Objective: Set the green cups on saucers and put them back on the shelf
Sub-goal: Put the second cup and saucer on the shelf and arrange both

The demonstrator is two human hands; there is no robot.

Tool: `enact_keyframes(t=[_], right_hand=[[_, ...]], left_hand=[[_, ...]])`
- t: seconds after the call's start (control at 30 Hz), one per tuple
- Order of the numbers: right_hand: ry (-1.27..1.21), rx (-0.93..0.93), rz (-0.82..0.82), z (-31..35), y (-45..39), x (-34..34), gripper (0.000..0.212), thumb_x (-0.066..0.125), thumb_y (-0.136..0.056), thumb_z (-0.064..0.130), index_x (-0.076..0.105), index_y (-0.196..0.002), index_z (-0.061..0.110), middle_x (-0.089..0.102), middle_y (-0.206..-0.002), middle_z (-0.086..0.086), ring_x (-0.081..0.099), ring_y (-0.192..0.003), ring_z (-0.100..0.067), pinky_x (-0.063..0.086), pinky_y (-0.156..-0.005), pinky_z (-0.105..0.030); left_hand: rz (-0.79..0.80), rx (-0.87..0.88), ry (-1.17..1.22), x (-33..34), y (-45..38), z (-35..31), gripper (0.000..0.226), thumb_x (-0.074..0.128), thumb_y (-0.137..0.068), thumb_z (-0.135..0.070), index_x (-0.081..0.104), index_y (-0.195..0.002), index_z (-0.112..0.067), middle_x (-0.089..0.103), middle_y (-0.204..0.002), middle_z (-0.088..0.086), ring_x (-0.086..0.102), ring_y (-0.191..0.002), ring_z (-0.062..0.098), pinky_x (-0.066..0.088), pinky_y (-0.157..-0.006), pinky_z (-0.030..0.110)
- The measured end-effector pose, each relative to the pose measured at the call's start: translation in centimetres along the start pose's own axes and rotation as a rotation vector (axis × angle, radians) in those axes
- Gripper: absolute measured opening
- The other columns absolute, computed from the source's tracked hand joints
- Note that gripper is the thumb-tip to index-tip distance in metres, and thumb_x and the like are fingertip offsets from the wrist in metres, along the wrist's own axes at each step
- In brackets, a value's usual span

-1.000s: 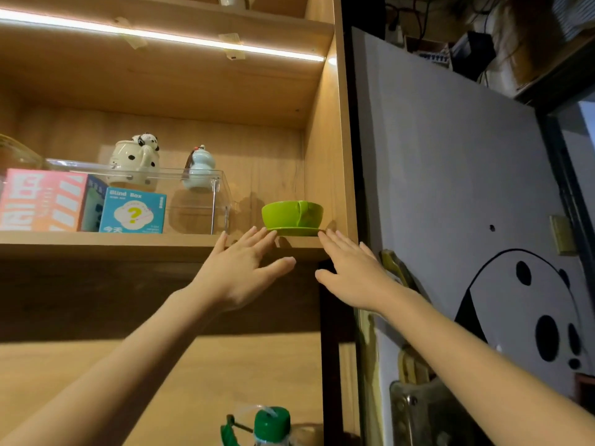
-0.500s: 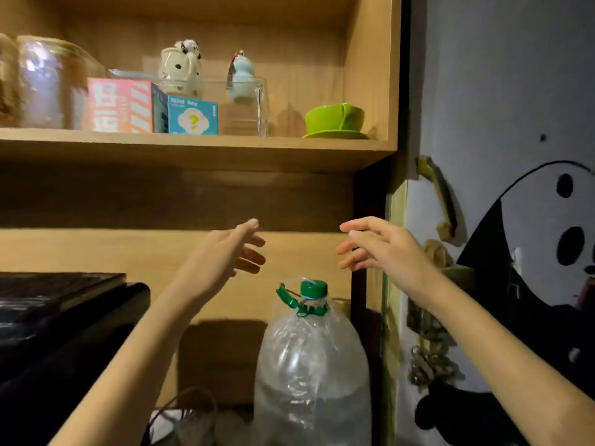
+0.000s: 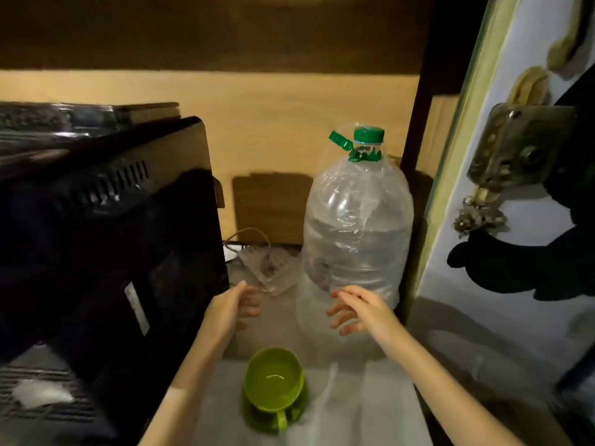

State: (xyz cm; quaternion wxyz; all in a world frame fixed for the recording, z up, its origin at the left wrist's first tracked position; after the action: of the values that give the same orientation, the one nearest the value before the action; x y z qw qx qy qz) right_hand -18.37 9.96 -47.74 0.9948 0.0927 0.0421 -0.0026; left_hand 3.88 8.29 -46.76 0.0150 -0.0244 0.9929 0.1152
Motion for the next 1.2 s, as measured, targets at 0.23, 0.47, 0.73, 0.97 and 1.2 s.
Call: enact_keyframes(t=[0.23,0.47,0.73,0.97,1.2], right_hand=[[0.009,0.338,-0.032,-13.6,-1.3,3.0,0.015,0.037,-0.096,0.009,0.051,-0.089,0.008,0.054,-0.067,-0.011,0.050,-0.024,-0.006,0.034,-0.026,-0.014],[0.078,0.522,0.048,-20.0,-1.8,5.5,0.017,0.040,-0.096,0.019,0.045,-0.109,0.008,0.059,-0.073,-0.015,0.062,-0.036,-0.014,0.050,-0.035,-0.025],[0.096,0.515,0.109,-20.7,-2.5,7.4,0.006,0.037,-0.094,0.002,0.038,-0.100,0.004,0.057,-0.067,-0.018,0.062,-0.033,-0.014,0.053,-0.035,-0.029],[0.104,0.503,0.098,-20.5,-2.5,6.8,0.017,0.046,-0.086,-0.010,0.043,-0.091,0.006,0.062,-0.068,-0.018,0.064,-0.037,-0.016,0.057,-0.043,-0.028],[0.046,0.477,0.109,-19.1,-1.5,5.7,0.015,0.049,-0.087,-0.006,0.045,-0.096,0.005,0.064,-0.066,-0.017,0.066,-0.040,-0.016,0.056,-0.044,-0.025]], left_hand=[[-0.262,-0.241,-0.082,-4.6,-1.1,14.1,0.025,0.045,-0.088,-0.013,0.065,-0.093,0.003,0.060,-0.071,0.010,0.057,-0.069,0.025,0.046,-0.068,0.035],[-0.176,-0.495,-0.126,-4.7,-0.6,21.1,0.030,0.040,-0.091,-0.025,0.052,-0.068,-0.010,0.060,-0.063,0.011,0.059,-0.052,0.022,0.045,-0.042,0.021],[-0.007,-0.447,-0.088,-3.5,-1.5,22.2,0.010,0.057,-0.082,-0.005,0.062,-0.090,-0.004,0.068,-0.075,0.017,0.068,-0.050,0.016,0.054,-0.045,0.022],[0.000,-0.373,-0.127,-3.5,-1.6,21.9,0.013,0.066,-0.074,0.004,0.060,-0.083,-0.004,0.066,-0.070,0.017,0.069,-0.051,0.019,0.055,-0.048,0.023],[0.085,-0.376,-0.071,-2.4,-0.7,20.9,0.018,0.068,-0.073,0.002,0.062,-0.090,0.000,0.068,-0.076,0.018,0.069,-0.055,0.017,0.056,-0.051,0.022]])
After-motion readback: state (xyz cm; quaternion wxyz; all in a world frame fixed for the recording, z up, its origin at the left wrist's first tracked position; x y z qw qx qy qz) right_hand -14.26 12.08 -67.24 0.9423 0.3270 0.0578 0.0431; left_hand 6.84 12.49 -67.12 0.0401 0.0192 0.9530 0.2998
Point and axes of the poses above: each hand's wrist, its own y-axis away from the middle knuckle, its own x-axis out of the palm, z = x × y, the point moved 8 cm from there along -y, towards the middle knuckle
